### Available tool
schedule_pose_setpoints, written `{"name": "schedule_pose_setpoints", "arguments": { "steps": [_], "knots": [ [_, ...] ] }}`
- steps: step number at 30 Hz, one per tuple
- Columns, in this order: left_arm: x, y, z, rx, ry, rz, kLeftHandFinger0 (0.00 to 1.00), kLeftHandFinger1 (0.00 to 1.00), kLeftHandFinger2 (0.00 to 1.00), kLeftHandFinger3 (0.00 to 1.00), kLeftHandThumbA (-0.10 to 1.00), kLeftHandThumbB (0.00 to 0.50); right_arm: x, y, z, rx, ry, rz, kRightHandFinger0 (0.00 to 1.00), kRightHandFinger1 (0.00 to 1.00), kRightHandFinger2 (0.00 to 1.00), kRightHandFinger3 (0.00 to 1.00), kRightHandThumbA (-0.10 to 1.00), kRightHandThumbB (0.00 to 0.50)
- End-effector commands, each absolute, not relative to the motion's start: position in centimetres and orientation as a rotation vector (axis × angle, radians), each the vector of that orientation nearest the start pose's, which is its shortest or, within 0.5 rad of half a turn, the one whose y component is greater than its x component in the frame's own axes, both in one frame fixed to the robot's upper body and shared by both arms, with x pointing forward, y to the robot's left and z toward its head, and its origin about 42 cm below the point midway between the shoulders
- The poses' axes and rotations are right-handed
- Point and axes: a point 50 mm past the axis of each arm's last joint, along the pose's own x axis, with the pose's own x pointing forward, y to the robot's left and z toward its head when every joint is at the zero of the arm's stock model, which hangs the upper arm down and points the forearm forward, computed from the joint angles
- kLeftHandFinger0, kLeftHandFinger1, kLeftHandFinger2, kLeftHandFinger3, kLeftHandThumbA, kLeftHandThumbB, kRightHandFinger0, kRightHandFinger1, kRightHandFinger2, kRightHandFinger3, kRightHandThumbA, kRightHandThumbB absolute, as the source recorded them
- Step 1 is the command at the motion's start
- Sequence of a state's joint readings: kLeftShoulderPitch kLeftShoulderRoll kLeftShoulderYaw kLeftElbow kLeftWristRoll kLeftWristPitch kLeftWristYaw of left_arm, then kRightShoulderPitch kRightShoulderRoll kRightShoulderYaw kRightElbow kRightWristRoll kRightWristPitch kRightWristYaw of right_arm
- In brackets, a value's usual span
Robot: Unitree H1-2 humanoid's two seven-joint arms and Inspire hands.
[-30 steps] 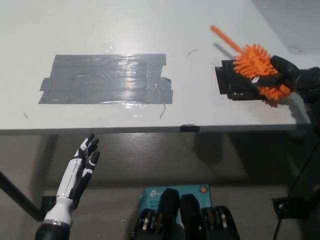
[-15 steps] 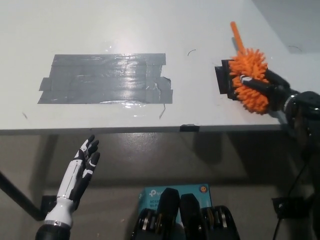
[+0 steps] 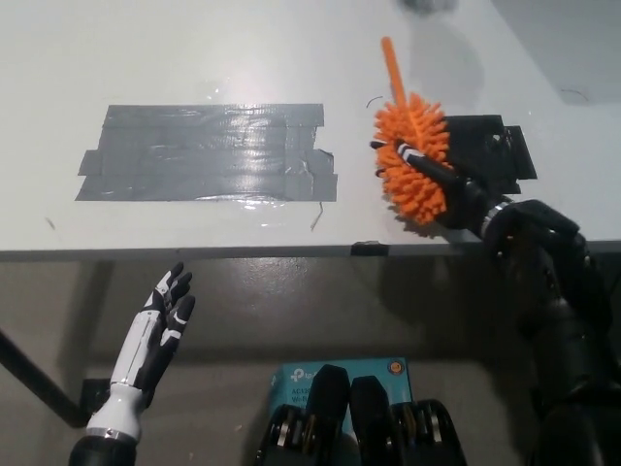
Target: An orange duster is kept infront of the robot in the middle of the table and the robot extends its right arm to grab the duster, picks it up and hands it to a person
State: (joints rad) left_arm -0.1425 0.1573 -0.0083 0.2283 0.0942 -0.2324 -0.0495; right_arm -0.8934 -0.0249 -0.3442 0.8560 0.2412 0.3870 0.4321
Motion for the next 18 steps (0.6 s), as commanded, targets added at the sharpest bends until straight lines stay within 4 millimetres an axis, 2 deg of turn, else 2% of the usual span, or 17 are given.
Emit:
{"name": "schedule_pose_setpoints", "arguments": {
  "steps": [1, 2, 5, 18],
  "knots": [
    [33.6, 25.4, 10.9, 0.256, -0.205, -0.104, 0.92, 1.00, 1.00, 1.00, 0.90, 0.069, 53.1, -13.4, 26.0, 0.796, 0.133, 0.664, 0.00, 0.37, 0.73, 1.00, -0.10, 0.139],
    [33.6, 25.5, 10.8, 0.256, -0.204, -0.105, 0.91, 1.00, 1.00, 1.00, 0.90, 0.059, 53.0, -13.1, 25.6, 0.801, 0.145, 0.661, 0.00, 0.34, 0.69, 1.00, -0.10, 0.145],
    [33.4, 25.5, 10.8, 0.256, -0.202, -0.104, 0.91, 1.00, 1.00, 1.00, 0.90, 0.052, 53.0, -12.6, 24.8, 0.825, 0.179, 0.642, 0.00, 0.33, 0.66, 1.00, -0.10, 0.149],
    [33.6, 25.5, 10.8, 0.255, -0.204, -0.103, 0.90, 1.00, 1.00, 1.00, 0.90, 0.063, 52.5, -12.1, 23.6, 0.830, 0.226, 0.611, 0.00, 0.32, 0.68, 1.00, -0.10, 0.137]
  ]
}}
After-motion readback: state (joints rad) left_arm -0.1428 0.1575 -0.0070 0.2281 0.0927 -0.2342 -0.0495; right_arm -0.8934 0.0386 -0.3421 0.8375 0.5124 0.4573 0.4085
